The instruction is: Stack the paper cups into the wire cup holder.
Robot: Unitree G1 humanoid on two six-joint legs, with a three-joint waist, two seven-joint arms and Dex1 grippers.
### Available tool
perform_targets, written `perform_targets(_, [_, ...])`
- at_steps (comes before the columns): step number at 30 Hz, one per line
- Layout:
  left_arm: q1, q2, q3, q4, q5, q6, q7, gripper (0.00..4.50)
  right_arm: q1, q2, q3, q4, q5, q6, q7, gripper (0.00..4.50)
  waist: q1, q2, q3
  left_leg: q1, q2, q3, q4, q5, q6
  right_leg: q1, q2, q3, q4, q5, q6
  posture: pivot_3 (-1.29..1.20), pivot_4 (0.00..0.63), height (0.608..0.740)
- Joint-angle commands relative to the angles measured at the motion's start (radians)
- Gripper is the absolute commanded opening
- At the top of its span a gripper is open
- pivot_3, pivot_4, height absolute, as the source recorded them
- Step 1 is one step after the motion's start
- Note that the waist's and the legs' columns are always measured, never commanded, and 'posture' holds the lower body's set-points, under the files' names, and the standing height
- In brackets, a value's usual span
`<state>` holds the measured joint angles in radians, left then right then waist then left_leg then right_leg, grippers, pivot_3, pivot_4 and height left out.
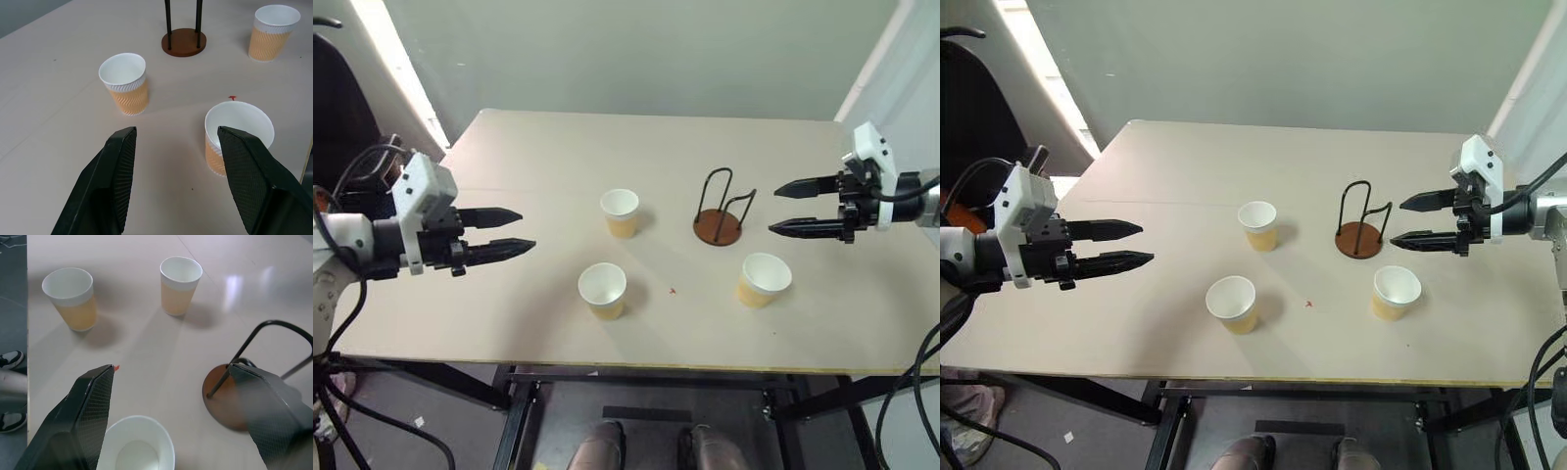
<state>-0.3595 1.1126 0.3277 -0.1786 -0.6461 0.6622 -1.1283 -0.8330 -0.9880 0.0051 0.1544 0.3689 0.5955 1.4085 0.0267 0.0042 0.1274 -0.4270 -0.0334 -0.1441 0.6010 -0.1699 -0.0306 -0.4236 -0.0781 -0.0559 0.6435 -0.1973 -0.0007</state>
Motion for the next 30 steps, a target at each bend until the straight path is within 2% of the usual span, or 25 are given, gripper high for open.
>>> perform_targets(1, [-0.005, 0.003, 0.018, -0.023, -0.003, -0.009, 0.004, 2.8, -0.025, -0.018, -0.025, -0.008, 0.008, -0.007, -0.004, 3.92, 0.003, 0.0, 0.0, 0.0, 0.0, 0.0, 0.0, -0.001, -0.002, 0.0, 0.0, 0.0, 0.0, 0.0, 0.0, 0.0, 0.15, 0.74])
perform_targets(16, [-0.034, 0.002, -0.012, -0.01, 0.014, -0.024, 0.005, 2.8, -0.026, -0.02, -0.026, 0.004, 0.005, -0.016, -0.003, 3.92, 0.003, 0.0, 0.0, 0.0, 0.003, 0.002, 0.003, -0.003, -0.006, 0.0, 0.002, 0.0, 0.0, 0.001, 0.001, 0.0, 0.15, 0.74])
perform_targets(23, [-0.105, -0.051, -0.046, -0.055, -0.006, -0.012, 0.036, 2.8, -0.073, 0.006, -0.017, 0.008, 0.005, -0.009, -0.028, 3.92, 0.003, 0.0, 0.0, 0.0, 0.003, 0.003, 0.004, -0.003, -0.006, 0.0, 0.002, 0.001, 0.0, 0.001, 0.001, 0.0, 0.15, 0.74])
perform_targets(26, [-0.157, -0.089, -0.104, -0.065, 0.014, -0.013, 0.062, 2.8, -0.13, 0.113, -0.008, 0.022, 0.001, 0.011, -0.141, 3.92, 0.001, 0.0, 0.0, 0.0, 0.003, 0.003, 0.004, -0.003, -0.006, 0.0, 0.002, 0.001, 0.0, 0.001, 0.002, 0.0, 0.15, 0.74])
perform_targets(30, [-0.252, -0.152, -0.206, -0.038, 0.08, -0.014, 0.126, 2.8, -0.186, 0.235, 0.058, 0.06, -0.093, 0.045, -0.306, 3.92, -0.002, 0.0, 0.0, 0.003, 0.006, 0.004, 0.004, -0.001, -0.006, 0.001, 0.003, 0.001, 0.001, 0.002, 0.002, 0.0, 0.15, 0.74])
